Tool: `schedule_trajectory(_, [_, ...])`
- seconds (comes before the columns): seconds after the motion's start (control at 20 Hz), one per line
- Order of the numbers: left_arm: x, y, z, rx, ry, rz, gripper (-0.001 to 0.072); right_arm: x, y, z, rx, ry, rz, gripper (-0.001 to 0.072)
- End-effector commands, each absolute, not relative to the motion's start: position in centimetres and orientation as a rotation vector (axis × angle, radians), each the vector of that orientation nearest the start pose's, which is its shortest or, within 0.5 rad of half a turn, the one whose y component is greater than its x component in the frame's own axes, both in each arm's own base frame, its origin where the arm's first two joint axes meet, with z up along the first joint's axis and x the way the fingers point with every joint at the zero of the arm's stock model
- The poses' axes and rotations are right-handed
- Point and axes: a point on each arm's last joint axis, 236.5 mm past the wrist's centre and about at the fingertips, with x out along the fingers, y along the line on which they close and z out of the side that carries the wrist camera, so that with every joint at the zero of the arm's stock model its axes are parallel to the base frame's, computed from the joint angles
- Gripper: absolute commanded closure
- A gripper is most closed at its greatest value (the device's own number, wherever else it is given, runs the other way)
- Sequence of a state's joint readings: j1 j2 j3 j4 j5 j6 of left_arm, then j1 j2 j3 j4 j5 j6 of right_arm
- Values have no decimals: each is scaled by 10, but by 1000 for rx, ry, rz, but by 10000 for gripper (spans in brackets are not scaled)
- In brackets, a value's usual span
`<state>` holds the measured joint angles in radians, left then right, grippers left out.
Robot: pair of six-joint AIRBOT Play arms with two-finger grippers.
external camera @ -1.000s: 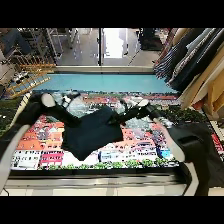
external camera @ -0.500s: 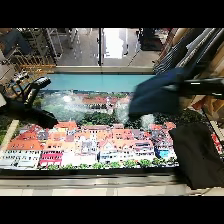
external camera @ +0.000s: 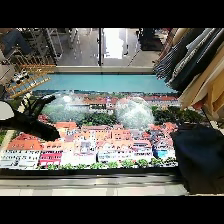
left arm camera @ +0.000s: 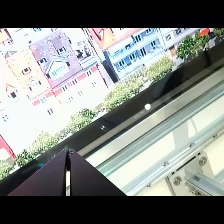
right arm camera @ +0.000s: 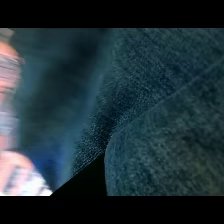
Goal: Fold the clothes and pants, and hang the long-sleeved shirts on hangers.
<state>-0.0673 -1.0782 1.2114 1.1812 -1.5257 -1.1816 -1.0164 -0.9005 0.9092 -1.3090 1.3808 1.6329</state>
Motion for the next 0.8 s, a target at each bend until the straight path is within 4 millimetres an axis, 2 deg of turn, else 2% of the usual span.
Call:
schedule_trajectory(0.0, [288, -110, 87, 89, 1296, -642, 688, 104, -180, -28, 1073, 1256, -917, 610])
schedule_trajectory(0.1, [288, -110, 86, 88, 1296, -642, 688, 82, -192, -22, 1024, 1286, -968, 118])
schedule_trajectory(0.15, [288, -110, 87, 92, 1295, -644, 688, 79, -200, -12, 960, 1299, -950, 10])
schedule_trajectory(0.3, [288, -108, 86, 97, 1299, -640, 688, 74, -226, 45, 846, 1339, -945, 11])
schedule_trajectory(0.35, [288, -106, 85, 104, 1301, -633, 688, 86, -234, 67, 862, 1298, -936, 11])
schedule_trajectory(0.4, [289, -102, 84, 118, 1303, -616, 688, 116, -239, 89, 889, 1215, -873, 12])
schedule_trajectory(0.45, [293, -94, 81, 136, 1307, -576, 688, 161, -236, 111, 906, 1114, -733, 14])
schedule_trajectory(0.5, [299, -80, 78, 147, 1311, -496, 688, 207, -225, 129, 916, 1027, -577, 15])
schedule_trajectory(0.55, [308, -58, 75, 158, 1312, -367, 688, 250, -204, 140, 919, 971, -421, 20])
schedule_trajectory(0.6, [317, -33, 74, 179, 1303, -229, 688, 277, -179, 138, 903, 987, -313, 39])
schedule_trajectory(0.65, [327, -13, 77, 192, 1272, -125, 688, 295, -150, 124, 849, 1059, -224, 42])
schedule_trajectory(0.75, [346, -2, 90, 132, 1169, -49, 687, 320, -96, 87, 679, 1184, -88, 122])
